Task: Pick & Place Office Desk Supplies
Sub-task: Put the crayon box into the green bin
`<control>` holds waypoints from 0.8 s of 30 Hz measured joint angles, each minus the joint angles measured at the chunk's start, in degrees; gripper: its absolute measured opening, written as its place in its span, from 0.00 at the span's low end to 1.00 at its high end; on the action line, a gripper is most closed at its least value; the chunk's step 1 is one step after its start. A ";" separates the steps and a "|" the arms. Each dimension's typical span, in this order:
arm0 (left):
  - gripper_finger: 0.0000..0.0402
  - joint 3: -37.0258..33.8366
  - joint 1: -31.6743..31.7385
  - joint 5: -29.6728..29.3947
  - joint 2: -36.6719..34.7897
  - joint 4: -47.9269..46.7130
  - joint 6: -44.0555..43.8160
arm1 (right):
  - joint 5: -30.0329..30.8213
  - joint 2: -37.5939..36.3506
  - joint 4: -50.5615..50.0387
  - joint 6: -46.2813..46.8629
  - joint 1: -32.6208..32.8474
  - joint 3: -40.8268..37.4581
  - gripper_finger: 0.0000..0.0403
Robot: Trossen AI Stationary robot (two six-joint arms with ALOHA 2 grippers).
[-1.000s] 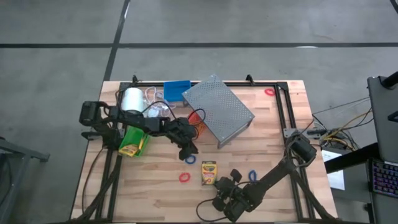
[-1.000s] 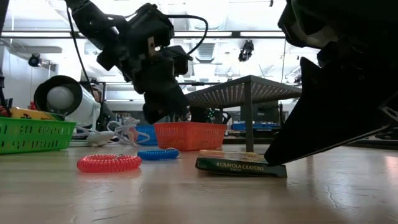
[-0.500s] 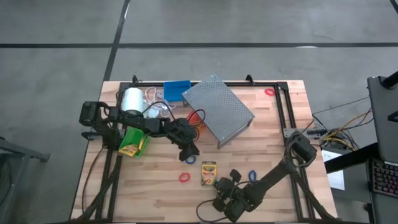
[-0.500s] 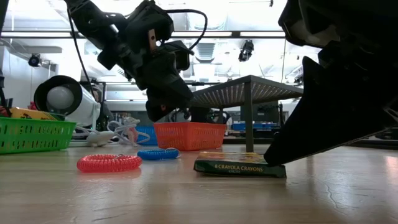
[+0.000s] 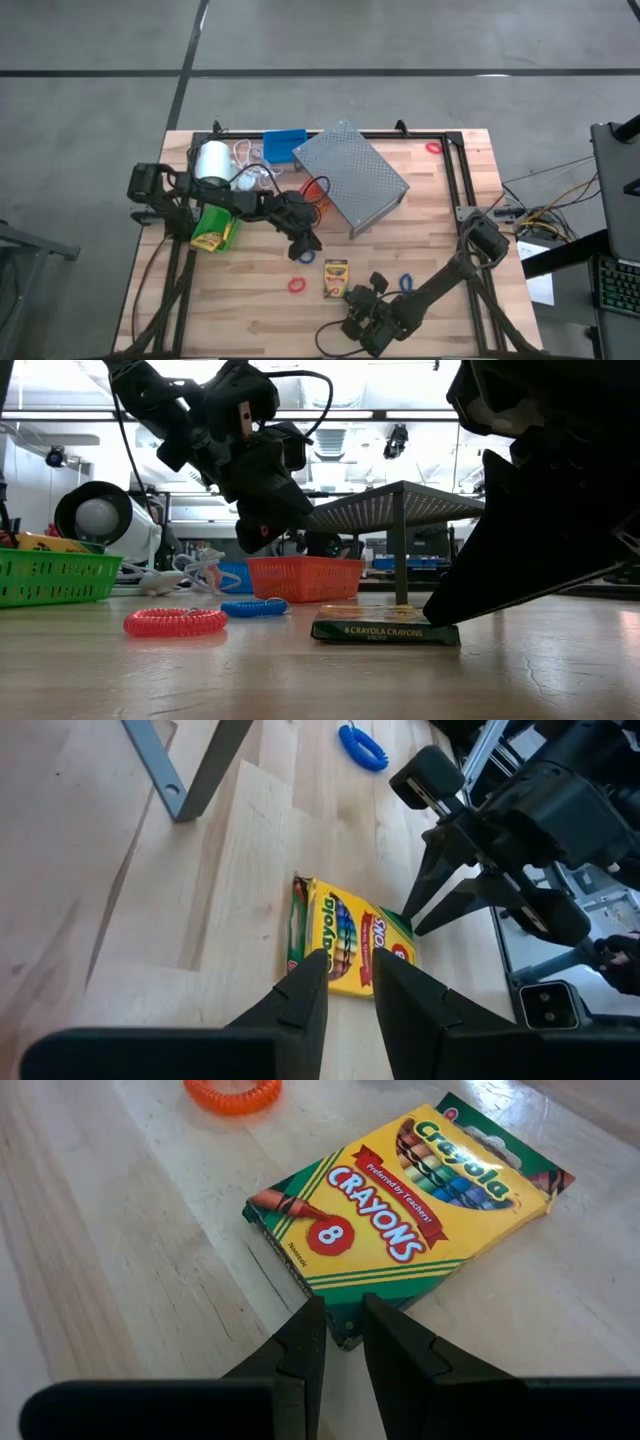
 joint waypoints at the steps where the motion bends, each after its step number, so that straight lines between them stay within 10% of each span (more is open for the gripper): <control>1: 0.21 0.00 0.00 0.01 0.00 0.01 0.06 | 0.09 0.00 0.04 0.79 0.00 0.00 0.17; 24: 0.21 -0.07 -0.56 0.46 0.00 -1.49 3.02 | 0.15 0.14 4.66 6.31 -1.38 -0.75 0.17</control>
